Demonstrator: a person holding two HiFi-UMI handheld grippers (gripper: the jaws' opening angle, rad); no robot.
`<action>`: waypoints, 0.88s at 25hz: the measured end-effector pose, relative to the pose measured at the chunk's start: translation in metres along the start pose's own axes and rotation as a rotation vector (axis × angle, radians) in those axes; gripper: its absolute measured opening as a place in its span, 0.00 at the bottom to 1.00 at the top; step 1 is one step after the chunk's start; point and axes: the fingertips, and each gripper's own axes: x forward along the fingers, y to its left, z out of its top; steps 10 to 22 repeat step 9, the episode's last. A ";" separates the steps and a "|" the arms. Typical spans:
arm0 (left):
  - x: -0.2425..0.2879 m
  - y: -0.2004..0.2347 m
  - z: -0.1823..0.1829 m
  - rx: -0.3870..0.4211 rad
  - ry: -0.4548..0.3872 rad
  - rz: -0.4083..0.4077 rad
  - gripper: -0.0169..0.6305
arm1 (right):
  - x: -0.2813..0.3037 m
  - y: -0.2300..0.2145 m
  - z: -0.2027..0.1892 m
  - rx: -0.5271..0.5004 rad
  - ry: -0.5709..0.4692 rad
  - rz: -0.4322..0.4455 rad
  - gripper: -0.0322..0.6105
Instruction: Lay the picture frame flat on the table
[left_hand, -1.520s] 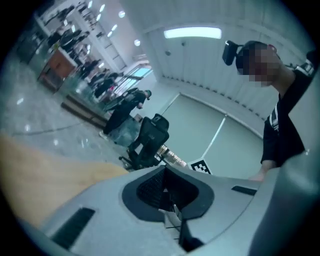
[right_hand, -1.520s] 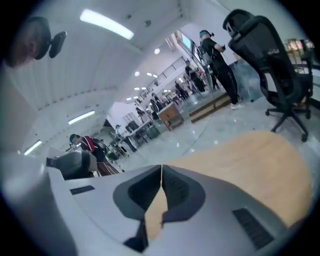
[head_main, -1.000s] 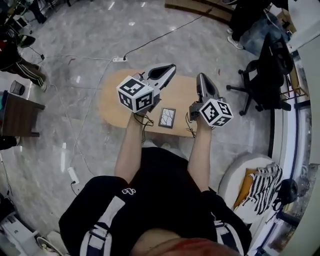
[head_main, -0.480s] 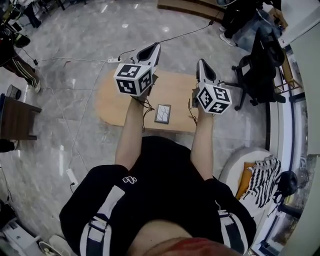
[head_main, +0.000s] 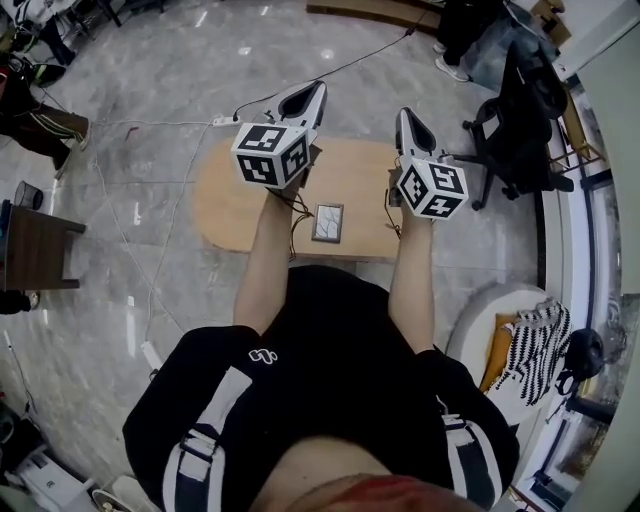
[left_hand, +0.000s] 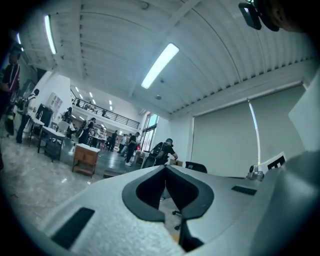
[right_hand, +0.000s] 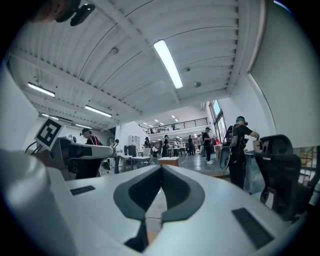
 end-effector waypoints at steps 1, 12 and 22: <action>0.001 -0.001 0.002 -0.012 -0.004 -0.006 0.04 | 0.000 0.000 0.001 -0.004 -0.001 0.002 0.07; 0.004 -0.001 0.004 -0.014 -0.003 -0.024 0.04 | 0.010 0.009 0.009 -0.043 -0.005 0.020 0.07; 0.004 -0.001 0.004 -0.014 -0.003 -0.024 0.04 | 0.010 0.009 0.009 -0.043 -0.005 0.020 0.07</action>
